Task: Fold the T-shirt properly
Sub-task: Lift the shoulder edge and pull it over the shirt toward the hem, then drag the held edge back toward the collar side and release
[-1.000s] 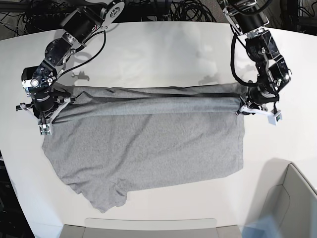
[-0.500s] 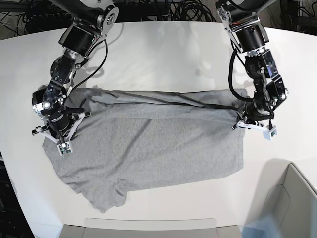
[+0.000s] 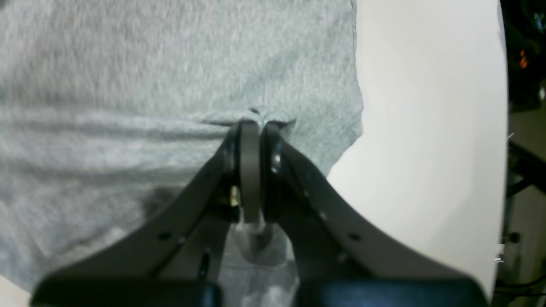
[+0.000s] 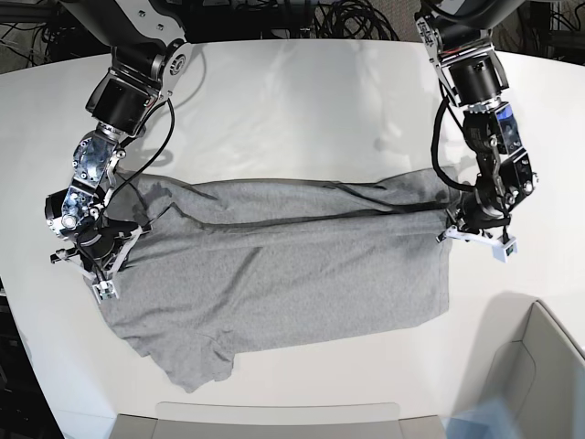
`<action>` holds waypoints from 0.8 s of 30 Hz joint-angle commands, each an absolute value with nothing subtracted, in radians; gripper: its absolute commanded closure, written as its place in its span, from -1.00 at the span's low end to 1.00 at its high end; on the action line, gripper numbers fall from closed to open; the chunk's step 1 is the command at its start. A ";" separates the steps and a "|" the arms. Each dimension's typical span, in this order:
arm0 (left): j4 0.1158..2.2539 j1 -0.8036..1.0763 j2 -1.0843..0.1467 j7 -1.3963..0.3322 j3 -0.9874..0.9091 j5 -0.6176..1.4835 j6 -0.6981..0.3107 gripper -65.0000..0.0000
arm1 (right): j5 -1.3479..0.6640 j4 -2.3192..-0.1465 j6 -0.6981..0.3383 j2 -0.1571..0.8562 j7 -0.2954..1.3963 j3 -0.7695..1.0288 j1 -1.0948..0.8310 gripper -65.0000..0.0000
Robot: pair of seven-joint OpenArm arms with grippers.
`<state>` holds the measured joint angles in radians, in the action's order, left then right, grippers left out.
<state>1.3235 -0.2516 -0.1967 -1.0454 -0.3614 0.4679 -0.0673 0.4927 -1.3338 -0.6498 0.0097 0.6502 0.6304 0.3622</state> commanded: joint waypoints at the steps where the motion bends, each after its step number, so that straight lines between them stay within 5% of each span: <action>1: 1.342 -0.272 -0.209 -1.029 -0.361 0.469 -0.070 1.00 | 0.479 -1.351 -0.624 0.019 0.628 0.624 0.394 1.00; 4: 1.346 -0.272 -0.209 -1.036 -0.361 0.469 -0.070 0.92 | 0.481 -1.354 -0.587 0.018 0.628 0.622 0.394 1.00; 8: 1.392 -0.265 -0.209 -1.032 -0.361 0.469 -0.070 0.44 | 0.481 -1.359 -0.561 0.016 0.628 0.622 0.394 0.49; 12: 1.509 -0.237 -0.209 -1.036 -0.371 0.469 -0.068 0.36 | 0.478 -1.419 -0.561 0.012 0.628 0.625 0.387 0.08; 24: 1.646 -0.030 -0.255 -1.038 -0.263 0.469 -0.030 0.29 | 0.476 -1.639 -0.680 -0.044 0.633 0.771 0.248 0.14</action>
<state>1.6241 -0.0078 -0.2436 -1.0668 -0.2596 0.4644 -0.0269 0.4904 -1.6180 -0.6800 -0.0559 0.6586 0.7765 0.2241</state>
